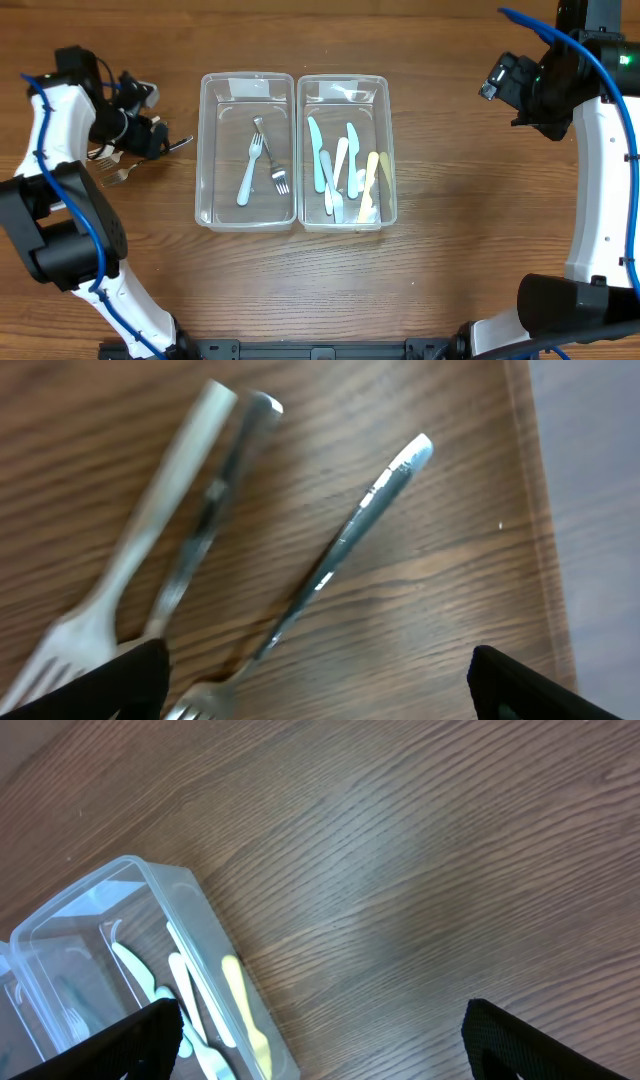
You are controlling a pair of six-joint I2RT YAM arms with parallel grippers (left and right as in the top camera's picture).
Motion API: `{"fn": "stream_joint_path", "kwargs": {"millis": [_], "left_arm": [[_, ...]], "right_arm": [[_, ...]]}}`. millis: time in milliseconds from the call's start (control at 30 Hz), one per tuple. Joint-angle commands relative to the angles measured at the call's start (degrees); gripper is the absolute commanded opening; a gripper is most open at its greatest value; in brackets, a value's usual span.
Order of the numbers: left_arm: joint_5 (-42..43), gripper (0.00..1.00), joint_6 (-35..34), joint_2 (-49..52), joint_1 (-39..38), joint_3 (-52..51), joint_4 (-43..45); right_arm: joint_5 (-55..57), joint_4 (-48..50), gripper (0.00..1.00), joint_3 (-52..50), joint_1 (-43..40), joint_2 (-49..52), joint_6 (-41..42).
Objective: Pack container
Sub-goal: 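Move the left gripper to the metal knife and grasp it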
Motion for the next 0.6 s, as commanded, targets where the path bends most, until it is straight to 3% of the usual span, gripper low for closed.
{"fn": "stream_joint_path", "kwargs": {"millis": [0,567], "left_arm": [[-2.2,0.93,3.0,0.9,-0.3,-3.8,2.2],[-7.7,0.92,3.0,0.9,-0.3,-9.8,6.8]], "right_arm": [[0.1,0.6,0.92,0.0,-0.1,-0.1,-0.2],[0.0,0.5,0.92,0.0,-0.1,-0.1,-0.2]]}}
